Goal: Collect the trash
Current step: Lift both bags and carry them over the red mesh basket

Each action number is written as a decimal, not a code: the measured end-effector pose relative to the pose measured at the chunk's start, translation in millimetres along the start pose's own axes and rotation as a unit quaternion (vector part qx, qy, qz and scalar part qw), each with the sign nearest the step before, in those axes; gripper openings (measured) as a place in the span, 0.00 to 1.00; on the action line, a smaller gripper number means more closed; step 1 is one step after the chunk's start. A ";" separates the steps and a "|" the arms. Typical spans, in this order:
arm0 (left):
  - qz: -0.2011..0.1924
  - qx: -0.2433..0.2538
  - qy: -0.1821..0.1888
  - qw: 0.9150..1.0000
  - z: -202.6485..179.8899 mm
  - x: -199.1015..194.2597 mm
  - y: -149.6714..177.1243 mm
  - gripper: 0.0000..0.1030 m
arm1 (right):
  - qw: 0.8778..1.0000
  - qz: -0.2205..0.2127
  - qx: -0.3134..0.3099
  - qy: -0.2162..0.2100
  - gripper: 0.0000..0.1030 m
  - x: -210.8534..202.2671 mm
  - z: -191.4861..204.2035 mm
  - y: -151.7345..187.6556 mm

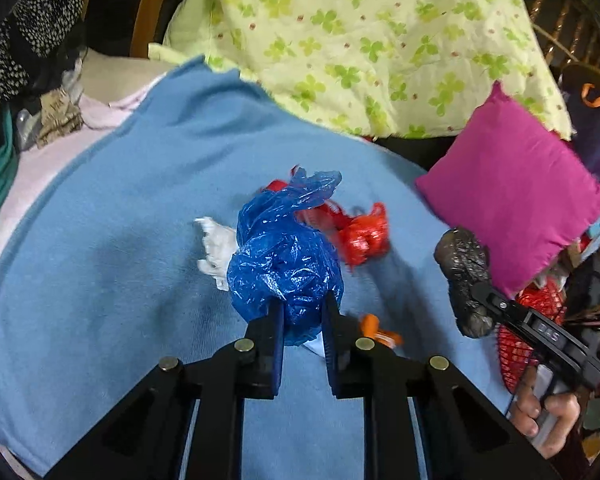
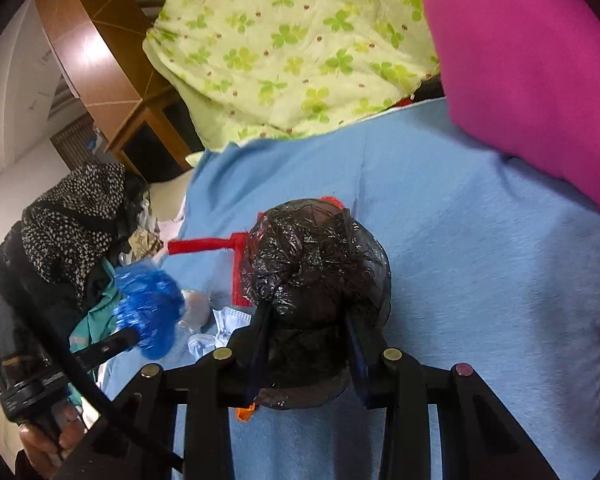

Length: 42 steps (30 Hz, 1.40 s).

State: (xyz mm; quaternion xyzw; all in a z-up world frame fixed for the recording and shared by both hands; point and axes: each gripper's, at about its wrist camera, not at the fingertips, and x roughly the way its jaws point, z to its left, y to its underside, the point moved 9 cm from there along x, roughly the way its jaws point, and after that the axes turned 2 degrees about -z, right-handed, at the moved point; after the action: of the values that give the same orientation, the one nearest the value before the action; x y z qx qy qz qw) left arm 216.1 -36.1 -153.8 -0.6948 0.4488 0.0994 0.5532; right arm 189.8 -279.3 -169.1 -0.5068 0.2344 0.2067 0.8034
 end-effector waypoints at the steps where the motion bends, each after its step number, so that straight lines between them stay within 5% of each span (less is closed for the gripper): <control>1: -0.006 0.000 0.003 1.000 -2.2 -7.5 -0.8 0.18 | 1.000 -0.004 0.003 -0.003 0.36 -5.3 -0.5 -0.7; 21: -0.061 0.102 0.047 0.992 -115.5 -73.0 6.2 0.18 | 0.992 -0.128 0.003 -0.019 0.36 -122.5 -14.9 -21.3; 29: -0.077 0.176 0.031 0.981 -167.6 -75.0 12.3 0.18 | 0.988 -0.153 0.010 -0.015 0.36 -140.3 -25.5 -29.3; 42: -0.081 0.229 0.007 0.970 -217.5 -65.0 17.4 0.18 | 0.983 -0.186 0.012 0.007 0.36 -167.4 -50.2 -36.6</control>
State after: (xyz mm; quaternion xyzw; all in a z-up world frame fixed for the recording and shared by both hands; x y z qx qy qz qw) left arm 87.9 -189.0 -44.3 -0.5843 0.4055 -0.0561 0.7007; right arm 67.6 -355.5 -63.6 -0.5330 0.1444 0.0477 0.8324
